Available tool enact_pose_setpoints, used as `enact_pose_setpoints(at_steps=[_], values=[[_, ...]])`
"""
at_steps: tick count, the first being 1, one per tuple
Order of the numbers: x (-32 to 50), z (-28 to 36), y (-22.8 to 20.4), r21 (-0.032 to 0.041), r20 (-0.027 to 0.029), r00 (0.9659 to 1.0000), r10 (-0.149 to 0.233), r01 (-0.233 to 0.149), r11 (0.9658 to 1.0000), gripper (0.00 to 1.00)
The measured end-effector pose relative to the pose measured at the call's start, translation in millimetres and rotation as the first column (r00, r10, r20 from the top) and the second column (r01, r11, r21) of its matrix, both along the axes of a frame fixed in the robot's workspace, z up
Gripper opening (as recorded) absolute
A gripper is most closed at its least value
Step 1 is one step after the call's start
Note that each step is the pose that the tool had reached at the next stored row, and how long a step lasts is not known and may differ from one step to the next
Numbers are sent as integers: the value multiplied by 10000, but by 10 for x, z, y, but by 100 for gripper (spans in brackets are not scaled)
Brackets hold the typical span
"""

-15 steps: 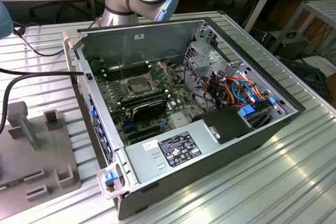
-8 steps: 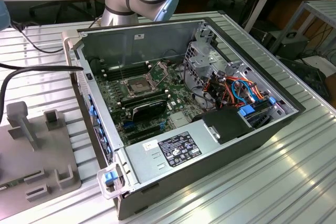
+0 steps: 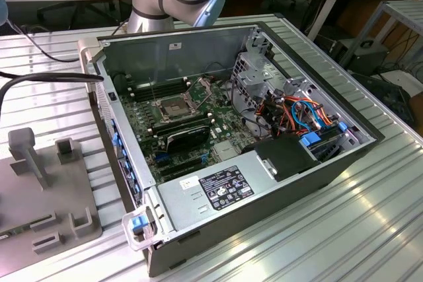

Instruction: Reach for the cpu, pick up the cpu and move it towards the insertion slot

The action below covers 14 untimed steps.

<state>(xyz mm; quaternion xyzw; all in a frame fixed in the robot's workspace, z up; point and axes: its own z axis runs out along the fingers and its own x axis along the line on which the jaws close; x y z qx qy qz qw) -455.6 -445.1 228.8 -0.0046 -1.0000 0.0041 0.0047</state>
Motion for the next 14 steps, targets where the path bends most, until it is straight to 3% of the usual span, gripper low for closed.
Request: enact_pose_setpoints(at_steps=[14], values=[[0,277,0,0,-30,10000,0,0,10000,55]])
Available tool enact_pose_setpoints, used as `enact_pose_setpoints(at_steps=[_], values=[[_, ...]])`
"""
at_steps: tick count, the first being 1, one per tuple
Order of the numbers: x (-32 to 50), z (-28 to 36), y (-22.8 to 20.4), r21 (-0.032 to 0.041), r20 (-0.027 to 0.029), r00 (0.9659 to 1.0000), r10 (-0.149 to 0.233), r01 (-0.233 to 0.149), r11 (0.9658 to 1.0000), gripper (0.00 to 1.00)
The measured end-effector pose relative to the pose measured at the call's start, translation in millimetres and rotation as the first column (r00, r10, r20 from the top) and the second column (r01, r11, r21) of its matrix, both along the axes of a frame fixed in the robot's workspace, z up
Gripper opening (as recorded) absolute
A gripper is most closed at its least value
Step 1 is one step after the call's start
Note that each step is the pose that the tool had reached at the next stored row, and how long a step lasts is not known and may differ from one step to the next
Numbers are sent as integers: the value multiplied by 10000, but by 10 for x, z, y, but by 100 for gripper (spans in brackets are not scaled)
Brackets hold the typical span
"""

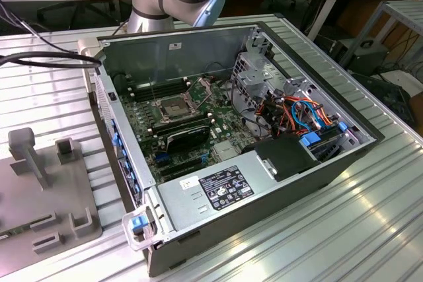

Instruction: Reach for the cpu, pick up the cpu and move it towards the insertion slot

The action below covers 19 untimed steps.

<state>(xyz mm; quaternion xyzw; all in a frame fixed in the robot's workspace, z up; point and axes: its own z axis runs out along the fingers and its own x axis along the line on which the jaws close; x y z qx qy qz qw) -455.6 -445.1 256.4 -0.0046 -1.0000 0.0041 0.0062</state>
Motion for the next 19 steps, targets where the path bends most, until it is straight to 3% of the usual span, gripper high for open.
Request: enact_pose_setpoints(at_steps=[3,7,19], values=[[0,83,0,-1,-8,10000,0,0,10000,55],[0,149,0,-1,-20,10000,0,0,10000,55],[0,157,0,0,-23,10000,0,0,10000,55]])
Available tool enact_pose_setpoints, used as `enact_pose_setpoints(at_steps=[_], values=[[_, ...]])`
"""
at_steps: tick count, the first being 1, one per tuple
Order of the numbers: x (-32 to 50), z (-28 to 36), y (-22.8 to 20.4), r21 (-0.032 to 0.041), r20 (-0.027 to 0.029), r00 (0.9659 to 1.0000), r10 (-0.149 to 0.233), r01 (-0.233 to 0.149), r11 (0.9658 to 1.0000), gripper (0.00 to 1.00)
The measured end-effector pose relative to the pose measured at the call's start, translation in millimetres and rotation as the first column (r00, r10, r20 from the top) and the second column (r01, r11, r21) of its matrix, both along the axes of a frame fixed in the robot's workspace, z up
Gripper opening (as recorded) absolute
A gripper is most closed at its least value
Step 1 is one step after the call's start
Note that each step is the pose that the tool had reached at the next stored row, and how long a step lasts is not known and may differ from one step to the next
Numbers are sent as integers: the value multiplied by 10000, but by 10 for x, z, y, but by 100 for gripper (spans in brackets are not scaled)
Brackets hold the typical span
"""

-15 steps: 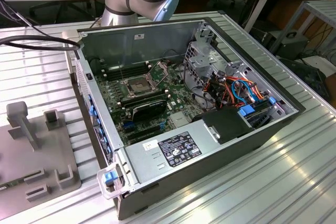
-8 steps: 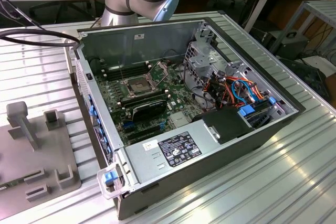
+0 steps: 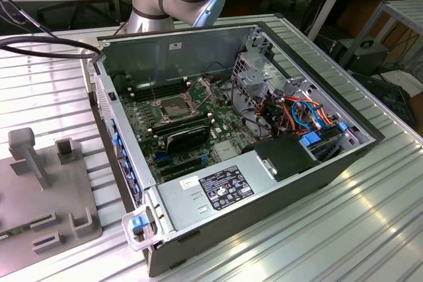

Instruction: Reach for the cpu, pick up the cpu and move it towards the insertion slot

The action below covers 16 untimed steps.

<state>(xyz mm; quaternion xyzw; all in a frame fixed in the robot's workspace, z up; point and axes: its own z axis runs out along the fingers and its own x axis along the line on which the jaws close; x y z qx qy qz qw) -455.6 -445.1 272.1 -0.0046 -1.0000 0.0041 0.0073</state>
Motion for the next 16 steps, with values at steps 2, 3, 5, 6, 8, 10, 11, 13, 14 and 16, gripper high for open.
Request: enact_pose_setpoints(at_steps=[2,3,5,6,8,10,11,13,14,16], values=[[0,7,0,-2,-3,10000,0,0,10000,55],[-1,13,0,-3,-4,10000,0,0,10000,55],[0,24,0,0,-1,10000,0,0,10000,55],[0,33,0,0,0,10000,-1,1,10000,55],[0,67,0,0,0,10000,0,0,10000,55],[0,102,0,0,0,10000,0,0,10000,55],[0,126,0,0,0,10000,0,0,10000,55],[0,157,0,0,0,10000,0,0,10000,55],[0,178,0,0,0,10000,0,0,10000,55],[0,213,0,0,1,10000,0,0,10000,55]])
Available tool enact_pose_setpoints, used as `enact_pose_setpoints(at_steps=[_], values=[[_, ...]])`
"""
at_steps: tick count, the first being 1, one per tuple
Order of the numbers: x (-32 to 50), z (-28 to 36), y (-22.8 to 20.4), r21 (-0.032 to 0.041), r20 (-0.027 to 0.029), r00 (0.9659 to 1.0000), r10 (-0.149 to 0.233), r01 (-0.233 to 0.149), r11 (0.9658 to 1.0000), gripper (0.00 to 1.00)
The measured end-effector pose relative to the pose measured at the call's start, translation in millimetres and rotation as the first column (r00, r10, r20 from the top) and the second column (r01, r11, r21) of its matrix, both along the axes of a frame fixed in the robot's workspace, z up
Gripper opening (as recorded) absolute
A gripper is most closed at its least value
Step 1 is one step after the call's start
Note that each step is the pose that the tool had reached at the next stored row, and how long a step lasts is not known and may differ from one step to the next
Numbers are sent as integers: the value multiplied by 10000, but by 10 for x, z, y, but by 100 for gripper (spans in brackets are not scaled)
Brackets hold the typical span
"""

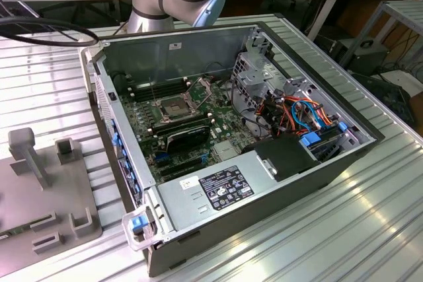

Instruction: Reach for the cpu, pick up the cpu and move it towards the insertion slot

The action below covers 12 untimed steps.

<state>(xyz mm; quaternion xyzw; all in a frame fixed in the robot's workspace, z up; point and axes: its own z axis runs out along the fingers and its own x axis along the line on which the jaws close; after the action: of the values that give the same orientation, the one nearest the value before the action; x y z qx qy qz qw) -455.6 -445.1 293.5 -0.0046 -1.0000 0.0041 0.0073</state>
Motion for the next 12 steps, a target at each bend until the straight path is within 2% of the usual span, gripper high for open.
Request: enact_pose_setpoints(at_steps=[10,12], values=[[0,137,0,0,-1,10000,0,0,10000,55],[0,192,0,0,-1,10000,0,0,10000,55]])
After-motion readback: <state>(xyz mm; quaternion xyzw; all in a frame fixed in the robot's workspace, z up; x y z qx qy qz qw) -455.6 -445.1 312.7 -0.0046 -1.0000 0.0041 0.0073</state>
